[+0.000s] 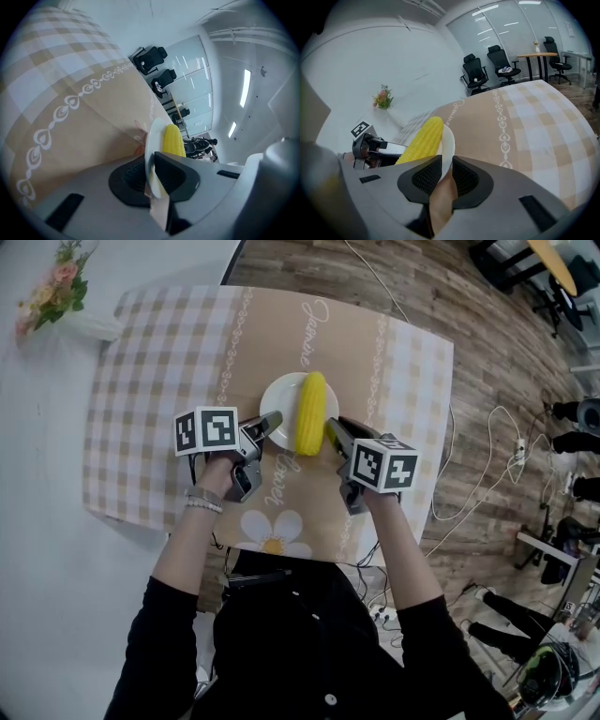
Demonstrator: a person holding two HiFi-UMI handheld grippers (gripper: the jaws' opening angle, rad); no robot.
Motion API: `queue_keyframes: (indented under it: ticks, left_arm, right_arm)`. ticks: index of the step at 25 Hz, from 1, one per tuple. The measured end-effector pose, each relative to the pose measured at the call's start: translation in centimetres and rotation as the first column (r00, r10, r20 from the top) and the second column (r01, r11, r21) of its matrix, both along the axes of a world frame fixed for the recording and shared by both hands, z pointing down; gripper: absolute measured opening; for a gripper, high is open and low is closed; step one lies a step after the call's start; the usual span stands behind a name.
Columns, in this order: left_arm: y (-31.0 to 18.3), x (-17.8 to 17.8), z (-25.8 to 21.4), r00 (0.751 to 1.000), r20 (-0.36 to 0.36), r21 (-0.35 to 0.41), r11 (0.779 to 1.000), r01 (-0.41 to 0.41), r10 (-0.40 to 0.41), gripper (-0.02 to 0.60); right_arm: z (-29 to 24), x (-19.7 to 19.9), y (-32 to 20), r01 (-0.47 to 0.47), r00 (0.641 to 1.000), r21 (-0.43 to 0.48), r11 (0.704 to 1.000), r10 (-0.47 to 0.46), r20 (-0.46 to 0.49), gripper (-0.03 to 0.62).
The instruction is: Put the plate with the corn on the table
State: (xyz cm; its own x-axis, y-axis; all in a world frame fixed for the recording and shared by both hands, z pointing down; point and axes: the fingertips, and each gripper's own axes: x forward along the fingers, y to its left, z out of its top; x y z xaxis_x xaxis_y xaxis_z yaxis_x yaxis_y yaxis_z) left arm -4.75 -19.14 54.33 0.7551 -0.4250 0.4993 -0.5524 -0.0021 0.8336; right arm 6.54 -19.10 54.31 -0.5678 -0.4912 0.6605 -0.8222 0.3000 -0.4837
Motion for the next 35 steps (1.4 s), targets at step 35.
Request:
queue_keyframes:
  ticks: [35]
  left_arm:
    - [-0.8,-2.2,1.4,0.979,0.202,-0.049,0.998,-0.030,0.039,0.069]
  right_arm:
    - [0.7,0.1,-2.0,0.112,0.965,0.078,0.991,-0.089,-0.248,0.040]
